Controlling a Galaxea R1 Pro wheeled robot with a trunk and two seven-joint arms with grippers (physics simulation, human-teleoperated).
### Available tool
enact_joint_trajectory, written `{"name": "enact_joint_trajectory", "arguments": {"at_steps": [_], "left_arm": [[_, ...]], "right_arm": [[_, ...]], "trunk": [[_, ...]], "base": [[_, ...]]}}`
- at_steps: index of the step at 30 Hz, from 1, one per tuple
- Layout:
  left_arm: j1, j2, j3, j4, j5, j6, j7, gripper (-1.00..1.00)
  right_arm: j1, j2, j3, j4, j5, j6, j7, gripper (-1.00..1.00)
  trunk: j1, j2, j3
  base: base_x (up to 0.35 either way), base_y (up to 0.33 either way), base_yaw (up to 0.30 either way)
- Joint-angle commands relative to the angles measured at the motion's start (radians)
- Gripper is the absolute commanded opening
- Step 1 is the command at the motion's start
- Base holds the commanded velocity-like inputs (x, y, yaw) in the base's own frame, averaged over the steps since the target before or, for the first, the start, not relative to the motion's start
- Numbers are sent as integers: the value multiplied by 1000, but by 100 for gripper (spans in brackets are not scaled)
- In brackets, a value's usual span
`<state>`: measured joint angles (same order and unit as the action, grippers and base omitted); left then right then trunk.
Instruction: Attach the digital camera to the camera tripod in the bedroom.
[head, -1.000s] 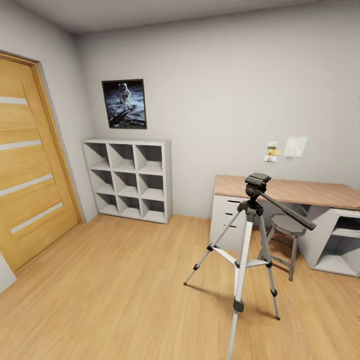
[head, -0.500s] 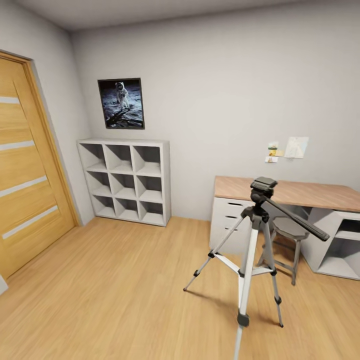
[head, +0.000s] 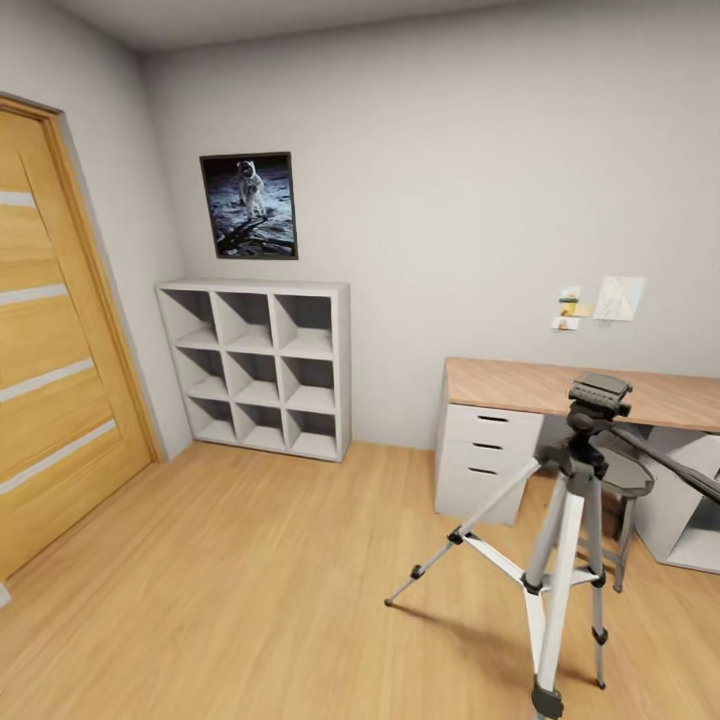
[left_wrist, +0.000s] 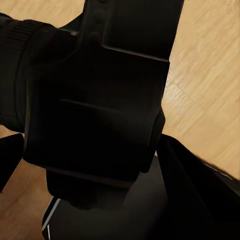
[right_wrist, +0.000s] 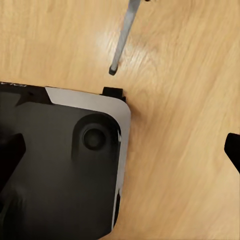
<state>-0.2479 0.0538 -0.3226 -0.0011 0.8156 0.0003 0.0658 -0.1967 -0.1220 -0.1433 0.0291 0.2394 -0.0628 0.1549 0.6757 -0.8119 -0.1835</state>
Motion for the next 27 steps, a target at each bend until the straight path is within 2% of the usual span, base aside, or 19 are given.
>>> {"name": "enact_joint_trajectory", "arguments": {"at_steps": [1, 7, 13, 27], "left_arm": [[-1, -2, -9, 0, 5, 0, 2, -100], [-1, -17, -9, 1, 4, 0, 2, -100], [-1, -18, -9, 1, 4, 1, 2, -100], [-1, -17, -9, 1, 4, 2, 2, -100]], "right_arm": [[-2, 0, -9, 3, 8, -5, 2, 100], [-1, 2, -9, 3, 6, -3, 2, 100], [-1, 2, -9, 3, -12, -3, 2, 100], [-1, 2, -9, 3, -15, -3, 2, 100]], "trunk": [[0, -1, -1], [0, -1, -1], [0, -1, -1], [0, -1, -1]], "base": [[130, 323, -28], [99, 336, -200], [85, 341, -280], [86, 341, -286]]}}
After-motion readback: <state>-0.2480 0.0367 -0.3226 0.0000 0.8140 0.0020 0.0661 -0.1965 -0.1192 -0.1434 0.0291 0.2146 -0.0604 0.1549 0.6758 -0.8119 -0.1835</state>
